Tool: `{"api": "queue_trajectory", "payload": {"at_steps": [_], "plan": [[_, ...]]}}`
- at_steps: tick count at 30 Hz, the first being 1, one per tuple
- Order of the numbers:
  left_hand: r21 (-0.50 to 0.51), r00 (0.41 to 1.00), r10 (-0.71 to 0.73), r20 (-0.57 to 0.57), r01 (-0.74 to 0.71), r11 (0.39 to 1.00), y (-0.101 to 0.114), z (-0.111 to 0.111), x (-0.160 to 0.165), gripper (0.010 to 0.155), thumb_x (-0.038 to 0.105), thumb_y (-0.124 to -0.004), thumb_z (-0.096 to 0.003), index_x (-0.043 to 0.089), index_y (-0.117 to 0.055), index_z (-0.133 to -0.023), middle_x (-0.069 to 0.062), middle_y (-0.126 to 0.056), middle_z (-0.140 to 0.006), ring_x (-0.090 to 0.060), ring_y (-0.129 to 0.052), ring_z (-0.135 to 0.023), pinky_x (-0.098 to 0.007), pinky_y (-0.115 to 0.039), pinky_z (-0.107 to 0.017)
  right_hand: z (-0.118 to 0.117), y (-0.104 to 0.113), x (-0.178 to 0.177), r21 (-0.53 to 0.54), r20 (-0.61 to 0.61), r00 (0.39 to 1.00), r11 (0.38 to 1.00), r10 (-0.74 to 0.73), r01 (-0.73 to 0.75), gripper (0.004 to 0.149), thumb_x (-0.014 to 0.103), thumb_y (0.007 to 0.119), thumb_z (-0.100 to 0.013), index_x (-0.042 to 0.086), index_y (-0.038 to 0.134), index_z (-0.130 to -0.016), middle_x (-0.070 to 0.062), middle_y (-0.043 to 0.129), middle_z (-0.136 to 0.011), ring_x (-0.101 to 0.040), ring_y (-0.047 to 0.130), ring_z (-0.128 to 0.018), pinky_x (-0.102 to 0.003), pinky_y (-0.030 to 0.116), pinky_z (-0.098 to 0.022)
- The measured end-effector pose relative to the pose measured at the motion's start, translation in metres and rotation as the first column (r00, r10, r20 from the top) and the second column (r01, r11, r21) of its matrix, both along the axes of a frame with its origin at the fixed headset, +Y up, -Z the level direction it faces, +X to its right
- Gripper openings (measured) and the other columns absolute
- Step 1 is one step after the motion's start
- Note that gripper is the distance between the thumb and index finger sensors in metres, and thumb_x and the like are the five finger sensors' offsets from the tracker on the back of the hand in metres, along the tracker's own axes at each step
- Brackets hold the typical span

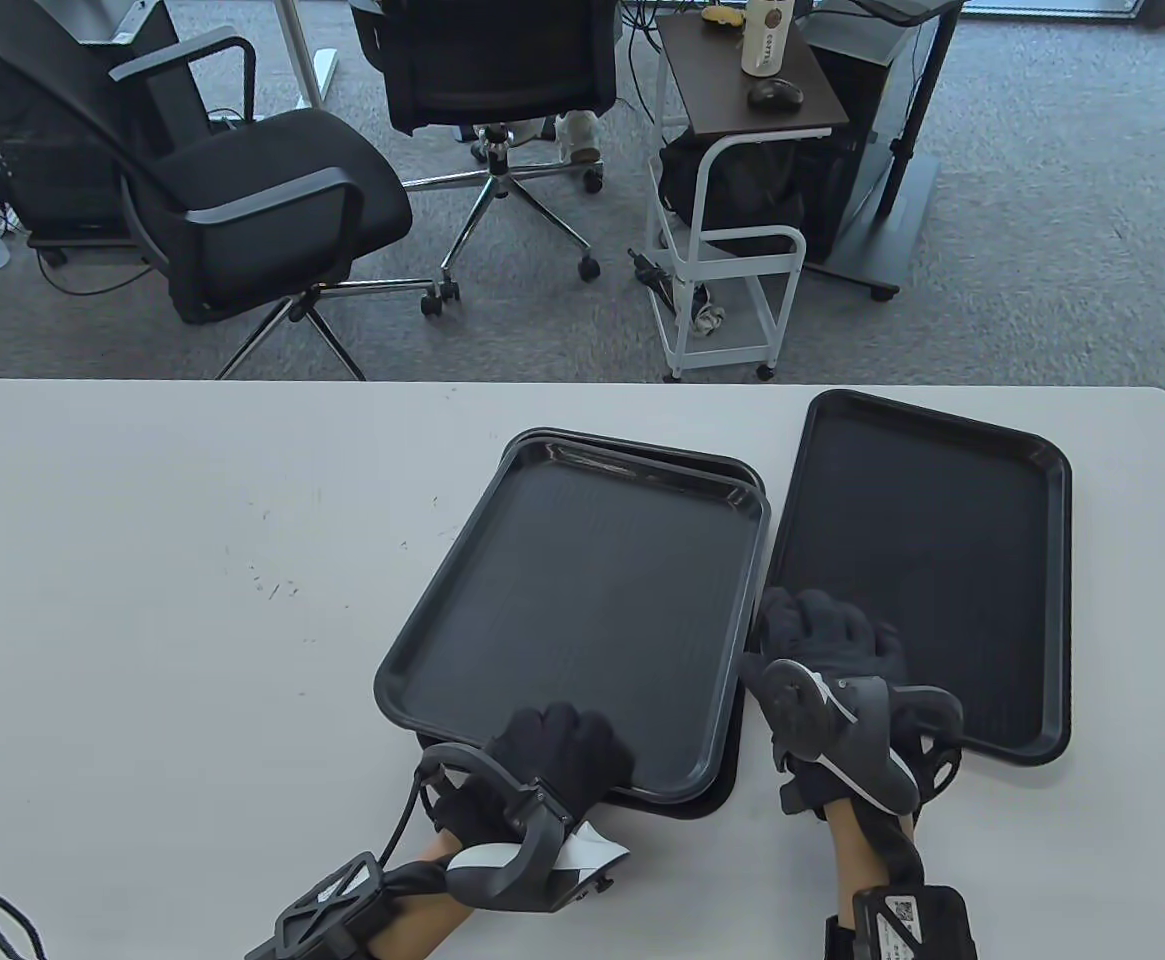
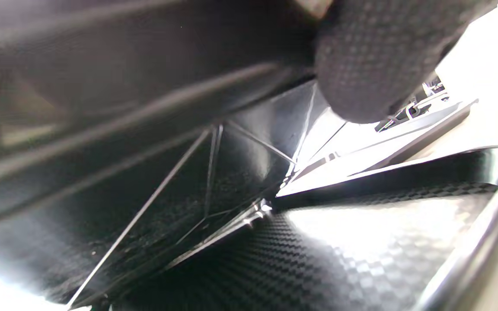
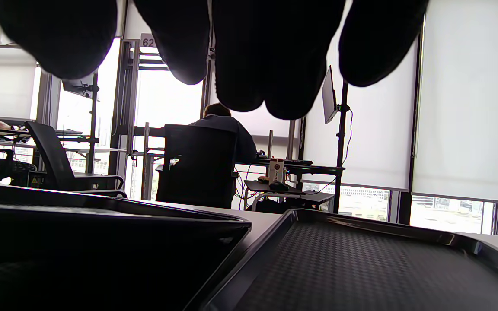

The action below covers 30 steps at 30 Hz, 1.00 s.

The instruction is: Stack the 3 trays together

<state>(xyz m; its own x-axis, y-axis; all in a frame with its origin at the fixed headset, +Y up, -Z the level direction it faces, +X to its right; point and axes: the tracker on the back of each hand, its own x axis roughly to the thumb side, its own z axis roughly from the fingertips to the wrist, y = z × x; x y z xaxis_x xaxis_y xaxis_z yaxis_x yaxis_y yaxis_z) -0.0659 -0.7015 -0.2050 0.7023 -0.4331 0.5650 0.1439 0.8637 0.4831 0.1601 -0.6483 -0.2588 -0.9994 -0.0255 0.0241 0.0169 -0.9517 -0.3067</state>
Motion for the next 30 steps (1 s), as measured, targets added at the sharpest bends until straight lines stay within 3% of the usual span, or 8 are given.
{"api": "queue_trajectory", "payload": {"at_steps": [11, 30], "plan": [[-0.137, 0.999, 0.001, 0.039, 0.004, 0.991, -0.009, 0.002, 0.003, 0.051, 0.043, -0.095, -0.0374, 0.038, -0.083, -0.086, 0.009, -0.096, -0.086, -0.020, -0.107, -0.063, -0.042, -0.091, -0.050, 0.000, -0.001, -0.001, -0.047, -0.005, 1.000, 0.999, 0.000, 0.000, 0.065, 0.061, 0.075, -0.040, 0.035, 0.065, -0.098, -0.006, 0.083, -0.102, -0.034, 0.089, -0.088, -0.059, 0.071, -0.063], [-0.235, 0.993, -0.089, 0.079, 0.105, 0.966, -0.030, 0.001, 0.009, 0.054, 0.039, -0.095, -0.0370, 0.035, -0.088, -0.091, 0.007, -0.099, -0.088, -0.020, -0.110, -0.065, -0.042, -0.091, -0.052, -0.002, -0.003, -0.001, -0.080, -0.011, 1.000, 0.997, 0.001, -0.002, 0.064, 0.061, 0.075, -0.040, 0.035, 0.065, -0.098, -0.006, 0.083, -0.101, -0.033, 0.089, -0.088, -0.059, 0.071, -0.063]]}}
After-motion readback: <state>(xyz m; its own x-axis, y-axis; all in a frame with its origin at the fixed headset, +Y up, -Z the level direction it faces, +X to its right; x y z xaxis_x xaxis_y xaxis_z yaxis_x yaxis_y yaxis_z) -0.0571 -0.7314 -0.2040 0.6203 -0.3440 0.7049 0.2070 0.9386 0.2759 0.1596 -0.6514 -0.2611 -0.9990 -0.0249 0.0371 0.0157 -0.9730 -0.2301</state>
